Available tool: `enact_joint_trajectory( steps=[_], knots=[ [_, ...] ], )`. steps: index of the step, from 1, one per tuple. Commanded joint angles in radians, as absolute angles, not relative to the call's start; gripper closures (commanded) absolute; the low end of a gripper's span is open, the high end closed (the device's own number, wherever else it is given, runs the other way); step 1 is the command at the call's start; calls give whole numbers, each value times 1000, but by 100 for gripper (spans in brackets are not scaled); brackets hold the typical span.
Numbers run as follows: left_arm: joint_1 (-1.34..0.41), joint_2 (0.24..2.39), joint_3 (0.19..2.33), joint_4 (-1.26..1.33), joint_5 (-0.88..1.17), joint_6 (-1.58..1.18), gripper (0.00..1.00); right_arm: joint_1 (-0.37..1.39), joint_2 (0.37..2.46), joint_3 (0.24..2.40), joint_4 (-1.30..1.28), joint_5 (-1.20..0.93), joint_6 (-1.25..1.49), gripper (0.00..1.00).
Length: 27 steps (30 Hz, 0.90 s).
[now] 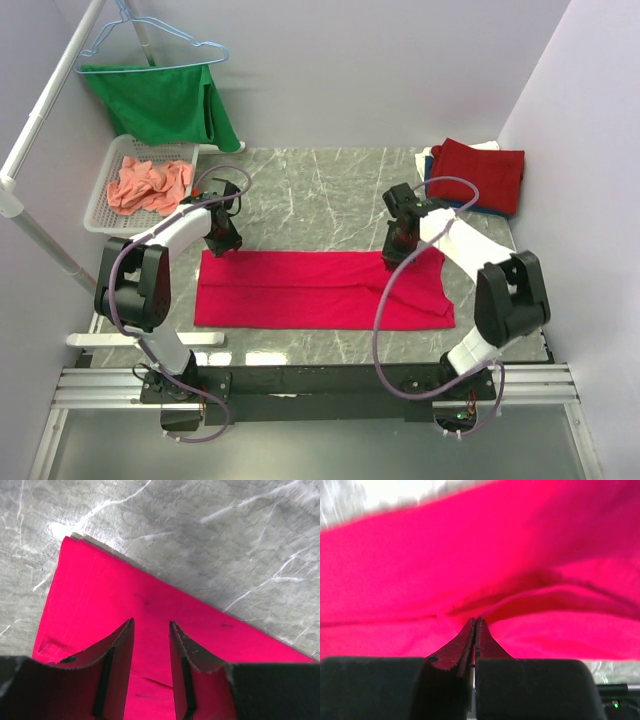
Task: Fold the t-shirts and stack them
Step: Fold the tshirt
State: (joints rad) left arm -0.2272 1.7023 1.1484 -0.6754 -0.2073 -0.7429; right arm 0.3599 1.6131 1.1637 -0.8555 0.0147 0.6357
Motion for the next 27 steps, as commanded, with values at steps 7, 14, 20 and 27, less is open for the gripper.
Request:
enact_joint_trajectory(
  steps=[7, 14, 20, 27],
  knots=[
    [-232, 1704, 1158, -655, -232, -724, 61, 465, 1444, 994, -930, -60, 698, 100],
    [-232, 1713, 1180, -660, -239, -723, 61, 571, 1399, 910, -902, -141, 744, 100],
    [-232, 1717, 1193, -667, -249, -721, 61, 610, 1396, 920, -926, -141, 753, 71],
    [-232, 1715, 1195, -667, -252, -719, 61, 612, 1376, 998, -1005, -58, 772, 55]
  ],
)
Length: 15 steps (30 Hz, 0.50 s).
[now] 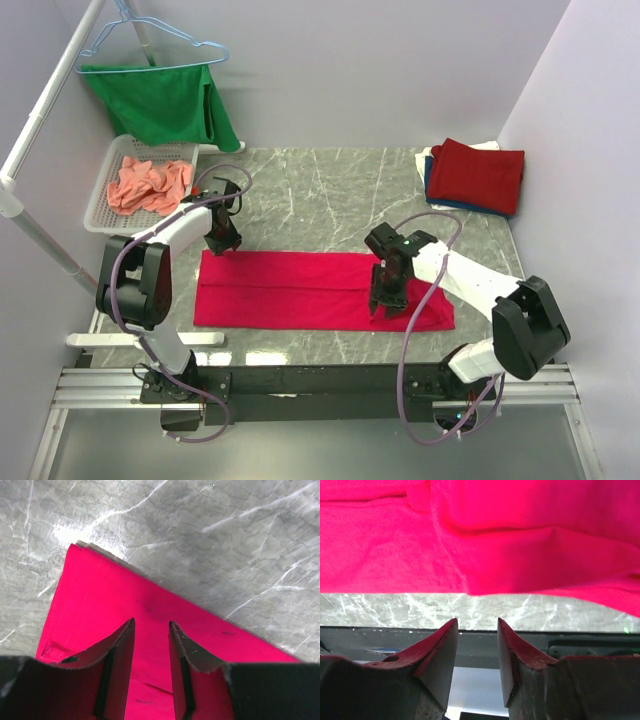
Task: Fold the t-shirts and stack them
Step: Fold the tshirt
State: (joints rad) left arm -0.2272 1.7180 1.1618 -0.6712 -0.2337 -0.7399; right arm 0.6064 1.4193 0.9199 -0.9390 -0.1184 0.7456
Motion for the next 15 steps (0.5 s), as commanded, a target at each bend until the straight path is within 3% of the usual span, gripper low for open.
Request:
enact_joint_trajectory(
  steps=[1, 8, 15],
  knots=[
    [-232, 1715, 1196, -667, -249, -719, 62, 612, 1376, 1012, -1021, -22, 778, 55],
    [-232, 1723, 1219, -673, -247, -710, 62, 534, 1451, 1106, -1032, 129, 793, 57],
    [-233, 1709, 1218, -680, -245, -704, 62, 361, 1588, 1091, -928, 100, 717, 60]
  ],
)
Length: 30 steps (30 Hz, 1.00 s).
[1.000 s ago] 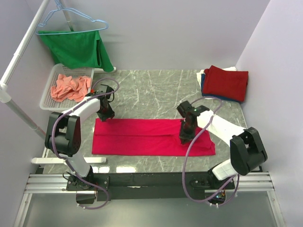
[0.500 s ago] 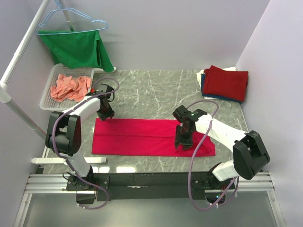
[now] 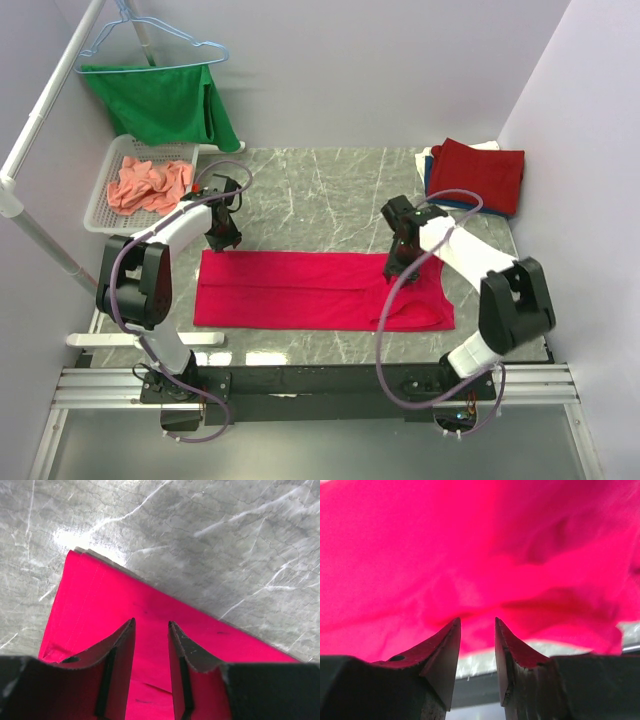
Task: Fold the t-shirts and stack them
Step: Fold the tshirt
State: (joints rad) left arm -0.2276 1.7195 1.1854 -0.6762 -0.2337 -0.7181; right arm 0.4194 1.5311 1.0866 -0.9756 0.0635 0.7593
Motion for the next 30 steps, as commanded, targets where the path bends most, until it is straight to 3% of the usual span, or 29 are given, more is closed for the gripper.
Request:
enact_joint_trajectory(
  steps=[1, 8, 17, 24, 30],
  knots=[
    [-233, 1706, 1216, -678, -247, -704, 62, 353, 1607, 1089, -914, 104, 713, 60],
    [-233, 1698, 1200, -673, -241, -703, 62, 341, 1648, 1023, -882, 75, 709, 63],
    [-233, 1716, 1200, -664, -232, -703, 62, 377, 1470, 842, -926, 6, 788, 64],
    [-233, 1735, 1209, -666, -227, -704, 62, 500, 1368, 828, -988, -31, 876, 65],
    [-233, 1749, 1218, -669, -222, -701, 63, 506, 1374, 848, -1012, -3, 870, 65]
  ],
)
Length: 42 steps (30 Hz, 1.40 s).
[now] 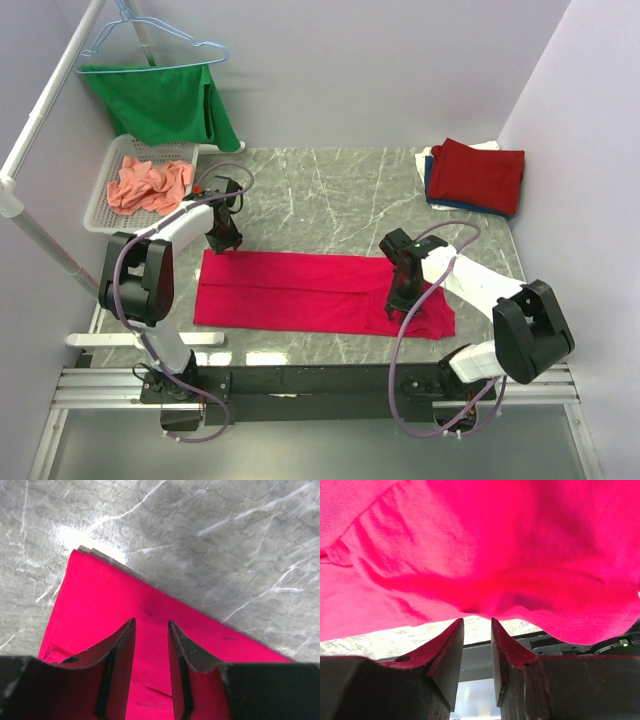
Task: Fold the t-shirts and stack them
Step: Fold the tshirt
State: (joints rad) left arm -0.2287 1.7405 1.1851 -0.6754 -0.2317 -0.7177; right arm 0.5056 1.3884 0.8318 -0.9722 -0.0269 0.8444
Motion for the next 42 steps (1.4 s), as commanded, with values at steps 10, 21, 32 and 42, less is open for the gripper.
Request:
enact_joint_trajectory(
  steps=[10, 21, 32, 42],
  knots=[
    [-233, 1732, 1203, -673, -227, -699, 62, 312, 1508, 1011, -977, 175, 799, 59],
    [-233, 1753, 1166, -716, -245, -738, 61, 172, 1820, 1183, -897, 183, 718, 57],
    [-233, 1767, 1177, -749, -262, -744, 61, 118, 2109, 1561, -960, 127, 669, 58],
    [-233, 1746, 1212, -761, -233, -687, 61, 95, 2443, 2181, -1101, -21, 586, 61]
  ],
)
